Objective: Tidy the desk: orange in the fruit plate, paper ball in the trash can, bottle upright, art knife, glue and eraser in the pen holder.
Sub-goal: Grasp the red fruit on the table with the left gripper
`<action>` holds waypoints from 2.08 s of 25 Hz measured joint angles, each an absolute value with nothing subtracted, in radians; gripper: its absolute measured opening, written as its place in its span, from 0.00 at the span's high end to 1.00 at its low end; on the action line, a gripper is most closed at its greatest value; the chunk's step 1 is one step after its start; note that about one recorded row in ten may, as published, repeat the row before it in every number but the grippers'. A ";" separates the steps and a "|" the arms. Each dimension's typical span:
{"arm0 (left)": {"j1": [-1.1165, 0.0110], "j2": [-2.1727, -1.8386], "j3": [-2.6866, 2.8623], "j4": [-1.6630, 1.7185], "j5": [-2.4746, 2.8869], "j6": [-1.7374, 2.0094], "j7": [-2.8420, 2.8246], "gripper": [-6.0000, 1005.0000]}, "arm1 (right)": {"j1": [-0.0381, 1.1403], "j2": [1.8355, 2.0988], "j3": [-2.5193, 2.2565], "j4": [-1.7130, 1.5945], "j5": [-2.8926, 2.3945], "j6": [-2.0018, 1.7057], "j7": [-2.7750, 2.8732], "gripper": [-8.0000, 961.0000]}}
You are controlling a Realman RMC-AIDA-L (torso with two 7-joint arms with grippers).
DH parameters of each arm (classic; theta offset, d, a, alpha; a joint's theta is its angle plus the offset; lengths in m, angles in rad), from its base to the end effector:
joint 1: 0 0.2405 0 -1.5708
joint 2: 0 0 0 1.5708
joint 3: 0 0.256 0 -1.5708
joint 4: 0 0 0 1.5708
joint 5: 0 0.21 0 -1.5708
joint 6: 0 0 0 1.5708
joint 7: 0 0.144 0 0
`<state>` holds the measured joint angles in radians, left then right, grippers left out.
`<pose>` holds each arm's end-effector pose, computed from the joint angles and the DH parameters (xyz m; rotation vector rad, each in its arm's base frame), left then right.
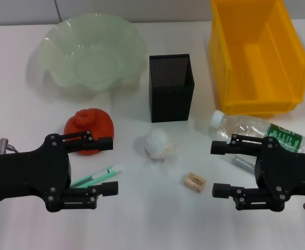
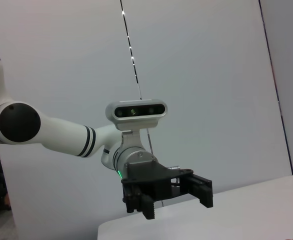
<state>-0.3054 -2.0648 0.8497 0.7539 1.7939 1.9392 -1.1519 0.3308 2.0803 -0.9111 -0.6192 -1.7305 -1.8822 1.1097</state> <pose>-0.2646 0.2423 0.0185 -2.8824 -0.2450 -1.0241 0.2591 0.2423 -0.0078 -2.8542 0.3210 1.1302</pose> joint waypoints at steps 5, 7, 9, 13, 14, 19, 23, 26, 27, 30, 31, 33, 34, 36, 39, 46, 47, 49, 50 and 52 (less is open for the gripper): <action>-0.307 -2.065 0.849 0.753 1.790 1.933 -1.152 0.22 | 0.331 2.081 -0.911 -0.618 -1.730 -1.882 1.109 0.21; -0.307 -2.065 0.849 0.753 1.789 1.926 -1.152 0.22 | 0.331 2.081 -0.911 -0.618 -1.729 -1.882 1.109 0.21; -0.307 -2.065 0.848 0.753 1.787 1.918 -1.152 0.22 | 0.333 2.081 -0.911 -0.610 -1.728 -1.882 1.107 0.21; -0.308 -2.068 0.848 0.744 1.781 1.890 -1.143 0.22 | 0.342 2.082 -0.911 -0.582 -1.728 -1.881 1.089 0.21; -0.308 -2.068 0.848 0.744 1.781 1.890 -1.143 0.22 | 0.343 2.082 -0.911 -0.577 -1.727 -1.880 1.085 0.21; -0.329 -2.069 0.847 0.630 1.732 1.792 -1.040 0.22 | 0.350 2.082 -0.911 -0.547 -1.726 -1.876 1.069 0.21; -0.336 -2.069 0.843 0.579 1.695 1.729 -0.987 0.22 | 0.360 2.082 -0.911 -0.506 -1.724 -1.872 1.037 0.21; -0.348 -2.071 0.836 0.480 1.601 1.545 -0.945 0.22 | 0.360 2.082 -0.911 -0.503 -1.724 -1.871 1.033 0.21; -0.348 -2.071 0.836 0.480 1.601 1.545 -0.945 0.22 | 0.361 2.082 -0.911 -0.502 -1.724 -1.871 1.033 0.21; -0.350 -2.070 0.841 0.439 1.576 1.471 -0.905 0.22 | 0.363 2.082 -0.911 -0.500 -1.724 -1.870 1.032 0.21; -0.351 -2.070 0.843 0.431 1.578 1.434 -0.891 0.22 | 0.364 2.082 -0.911 -0.499 -1.724 -1.870 1.032 0.21; -0.351 -2.071 0.843 0.423 1.578 1.408 -0.885 0.22 | 0.366 2.082 -0.911 -0.495 -1.724 -1.870 1.032 0.21; -0.351 -2.071 0.843 0.416 1.579 1.391 -0.883 0.22 | 0.366 2.082 -0.911 -0.493 -1.724 -1.870 1.032 0.21; -0.352 -2.071 0.844 0.402 1.579 1.369 -0.882 0.22 | 0.366 2.083 -0.911 -0.492 -1.724 -1.870 1.032 0.21; -0.352 -2.071 0.844 0.394 1.580 1.342 -0.882 0.22 | 0.367 2.083 -0.911 -0.491 -1.724 -1.870 1.032 0.21; -0.354 -2.072 0.845 0.378 1.577 1.303 -0.878 0.22 | 0.369 2.085 -0.911 -0.490 -1.723 -1.870 1.032 0.21; -0.355 -2.072 0.845 0.377 1.576 1.302 -0.874 0.22 | 0.369 2.085 -0.911 -0.487 -1.722 -1.870 1.032 0.21; -0.355 -2.071 0.845 0.374 1.576 1.301 -0.867 0.22 | 0.373 2.084 -0.911 -0.477 -1.718 -1.870 1.032 0.22; -0.355 -2.071 0.843 0.367 1.575 1.299 -0.857 0.22 | 0.375 2.084 -0.911 -0.472 -1.716 -1.870 1.032 0.22; -0.358 -2.071 0.841 0.355 1.574 1.294 -0.845 0.22 | 0.378 2.084 -0.911 -0.466 -1.714 -1.870 1.031 0.22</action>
<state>-0.3576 -2.0711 0.8411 0.3547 1.5744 1.2942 -0.8447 0.3775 2.0838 -0.9112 -0.4664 -1.7141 -1.8698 1.0314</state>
